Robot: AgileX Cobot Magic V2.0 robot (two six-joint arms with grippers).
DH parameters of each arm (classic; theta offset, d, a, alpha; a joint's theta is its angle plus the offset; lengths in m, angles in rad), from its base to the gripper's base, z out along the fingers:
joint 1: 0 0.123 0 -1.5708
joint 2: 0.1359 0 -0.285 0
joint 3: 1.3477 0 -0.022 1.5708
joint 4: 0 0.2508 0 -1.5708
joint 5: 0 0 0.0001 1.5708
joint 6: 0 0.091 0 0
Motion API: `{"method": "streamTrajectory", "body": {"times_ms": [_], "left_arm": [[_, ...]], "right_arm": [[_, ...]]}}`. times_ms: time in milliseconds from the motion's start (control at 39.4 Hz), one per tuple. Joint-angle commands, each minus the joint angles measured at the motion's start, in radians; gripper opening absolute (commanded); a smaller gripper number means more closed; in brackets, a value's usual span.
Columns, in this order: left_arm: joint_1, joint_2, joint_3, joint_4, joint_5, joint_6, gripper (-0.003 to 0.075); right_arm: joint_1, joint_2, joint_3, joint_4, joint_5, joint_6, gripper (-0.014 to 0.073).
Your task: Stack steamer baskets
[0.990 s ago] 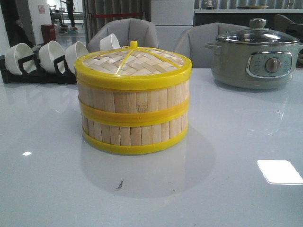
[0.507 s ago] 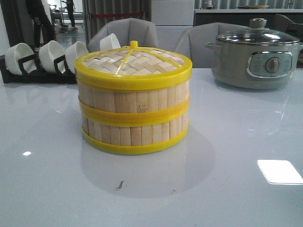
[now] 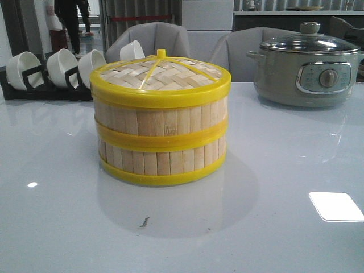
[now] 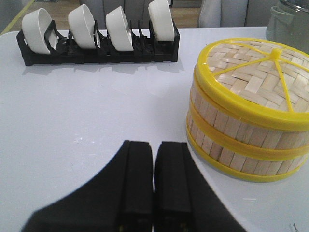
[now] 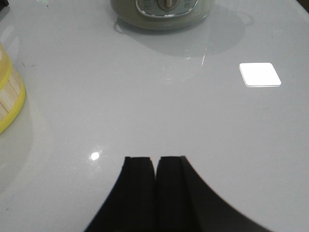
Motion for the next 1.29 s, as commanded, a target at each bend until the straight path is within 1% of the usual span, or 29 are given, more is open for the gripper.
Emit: {"method": "streamTrajectory", "body": {"times_ms": [0,1193,1269], "left_arm": [[-0.005,0.0,-0.029,-0.01,-0.089,-0.008,0.0087],[-0.005,0.0,-0.029,-0.01,-0.089,-0.008,0.0087],[-0.005,0.0,-0.029,0.023,-0.089,-0.005,0.0087]], "right_arm": [[-0.006,-0.002,-0.029,0.006,-0.066,-0.003,0.0051],[-0.006,-0.002,-0.029,0.006,-0.066,-0.003,0.0051],[-0.006,-0.002,-0.029,0.006,-0.066,-0.003,0.0051]]}}
